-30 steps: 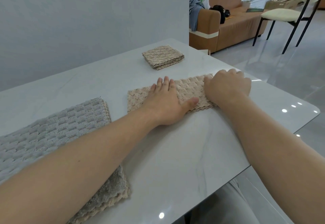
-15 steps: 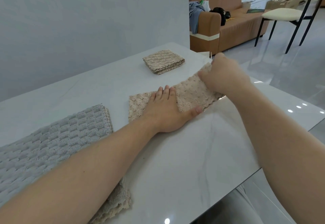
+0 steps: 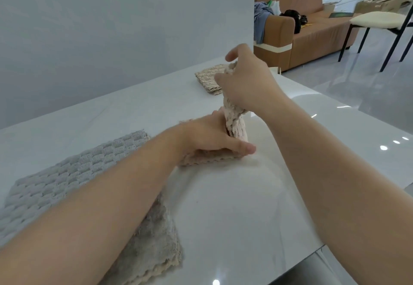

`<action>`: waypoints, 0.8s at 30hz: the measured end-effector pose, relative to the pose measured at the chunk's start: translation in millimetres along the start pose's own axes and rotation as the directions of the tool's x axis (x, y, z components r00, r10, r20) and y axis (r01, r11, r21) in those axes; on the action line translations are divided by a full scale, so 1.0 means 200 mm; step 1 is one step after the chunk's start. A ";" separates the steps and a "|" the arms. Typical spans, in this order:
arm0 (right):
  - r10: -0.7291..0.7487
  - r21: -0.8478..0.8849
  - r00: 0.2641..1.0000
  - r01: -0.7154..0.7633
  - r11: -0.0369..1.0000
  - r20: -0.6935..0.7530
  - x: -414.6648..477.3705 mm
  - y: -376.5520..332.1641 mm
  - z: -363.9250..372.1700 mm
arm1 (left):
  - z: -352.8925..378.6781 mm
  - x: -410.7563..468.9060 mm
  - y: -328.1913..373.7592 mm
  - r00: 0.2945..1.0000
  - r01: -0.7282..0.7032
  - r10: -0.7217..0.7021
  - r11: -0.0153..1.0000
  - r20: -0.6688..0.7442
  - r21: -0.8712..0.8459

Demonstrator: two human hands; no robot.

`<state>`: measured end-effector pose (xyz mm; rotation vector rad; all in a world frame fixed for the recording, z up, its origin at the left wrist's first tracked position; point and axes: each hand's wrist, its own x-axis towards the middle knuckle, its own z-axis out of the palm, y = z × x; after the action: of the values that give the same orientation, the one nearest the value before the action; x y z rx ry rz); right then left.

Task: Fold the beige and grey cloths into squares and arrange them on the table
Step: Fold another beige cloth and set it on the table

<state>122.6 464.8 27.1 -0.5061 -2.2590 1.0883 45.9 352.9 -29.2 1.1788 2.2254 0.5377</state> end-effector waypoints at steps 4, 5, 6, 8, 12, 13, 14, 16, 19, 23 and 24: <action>-0.023 -0.057 1.000 0.022 0.998 -0.017 -0.04 0.01 0.05 | -0.26 -0.11 -0.12 0.977 0.086 -0.119 0.979 -0.175 -0.186; -0.035 -0.055 0.999 0.036 0.998 0.013 -0.05 0.01 0.08 | -0.30 -0.13 -0.16 0.963 0.095 -0.139 0.977 -0.232 -0.191; -0.046 -0.042 0.998 0.048 0.998 0.049 -0.06 0.01 0.11 | -0.32 -0.15 -0.19 0.952 0.097 -0.148 0.976 -0.269 -0.193; -0.067 0.003 0.992 0.067 0.998 0.108 -0.08 0.01 0.18 | -0.34 -0.17 -0.25 0.933 0.092 -0.167 0.967 -0.319 -0.237; -0.082 0.112 0.980 0.062 0.992 0.181 -0.11 0.04 0.26 | -0.32 -0.17 -0.27 0.916 0.047 -0.262 0.824 -0.305 -0.565; -0.084 0.139 0.978 0.057 0.989 0.192 -0.11 0.05 0.27 | -0.31 -0.18 -0.24 0.925 0.044 -0.284 0.741 -0.253 -0.670; -0.092 0.169 0.975 0.058 0.984 0.201 -0.11 0.05 0.27 | -0.30 -0.19 -0.21 0.935 0.058 -0.300 0.657 -0.190 -0.751; -0.119 0.212 0.967 0.070 0.975 0.227 -0.11 0.06 0.27 | -0.30 -0.19 -0.17 0.954 0.096 -0.285 0.594 -0.096 -0.799; -0.133 0.268 0.946 0.051 0.962 0.297 -0.12 0.06 0.25 | -0.30 -0.17 -0.12 0.972 0.112 -0.232 0.624 -0.047 -0.773; 0.007 0.473 0.974 -0.116 0.873 0.225 -0.07 0.08 0.19 | -0.28 -0.15 -0.09 0.967 0.145 -0.252 0.662 -0.036 -0.735; 0.063 0.489 0.987 -0.128 0.863 0.146 -0.06 0.10 0.18 | -0.27 -0.15 -0.09 0.963 0.165 -0.269 0.652 -0.022 -0.740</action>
<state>109.1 449.7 -11.7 -0.3401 -1.9537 1.7287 14.2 313.5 10.2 0.4412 1.8808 1.2865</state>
